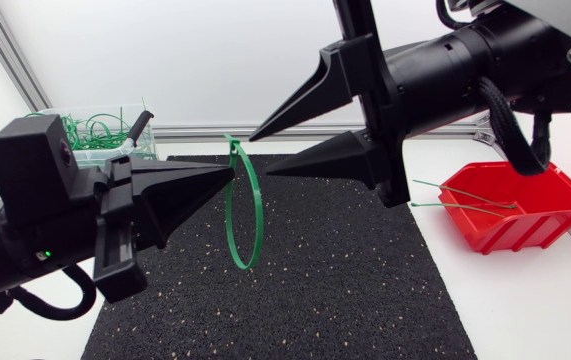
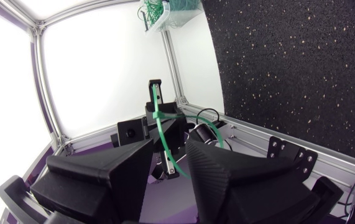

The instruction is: Take a green cable tie from the red box, thread the tail through the head to close it, then place it in the transparent bin on the left.

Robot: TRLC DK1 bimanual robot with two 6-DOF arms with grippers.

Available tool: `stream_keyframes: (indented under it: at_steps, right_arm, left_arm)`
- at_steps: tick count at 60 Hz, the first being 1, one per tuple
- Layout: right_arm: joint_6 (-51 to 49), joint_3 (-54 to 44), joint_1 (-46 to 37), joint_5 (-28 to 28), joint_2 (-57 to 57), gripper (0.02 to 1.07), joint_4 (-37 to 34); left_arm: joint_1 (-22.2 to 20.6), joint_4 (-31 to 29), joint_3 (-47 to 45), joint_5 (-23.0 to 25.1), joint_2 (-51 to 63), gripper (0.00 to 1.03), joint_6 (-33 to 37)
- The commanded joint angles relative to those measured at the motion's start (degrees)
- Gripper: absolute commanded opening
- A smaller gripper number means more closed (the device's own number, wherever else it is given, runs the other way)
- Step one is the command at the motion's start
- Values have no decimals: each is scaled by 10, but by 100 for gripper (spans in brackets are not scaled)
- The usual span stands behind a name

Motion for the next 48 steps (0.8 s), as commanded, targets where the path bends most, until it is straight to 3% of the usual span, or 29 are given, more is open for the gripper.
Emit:
stream_keyframes:
  at_steps: [1,42,48]
  right_arm:
    - [-22,5,-15,-2,32,45,-2]
    - [-29,93,29,-6,105,43,18]
    - [-28,93,32,-2,104,29,20]
  left_arm:
    - [-5,5,8,1,-3,4,12]
    - [-4,5,9,1,-3,4,12]
    - [-1,4,9,1,-5,4,12]
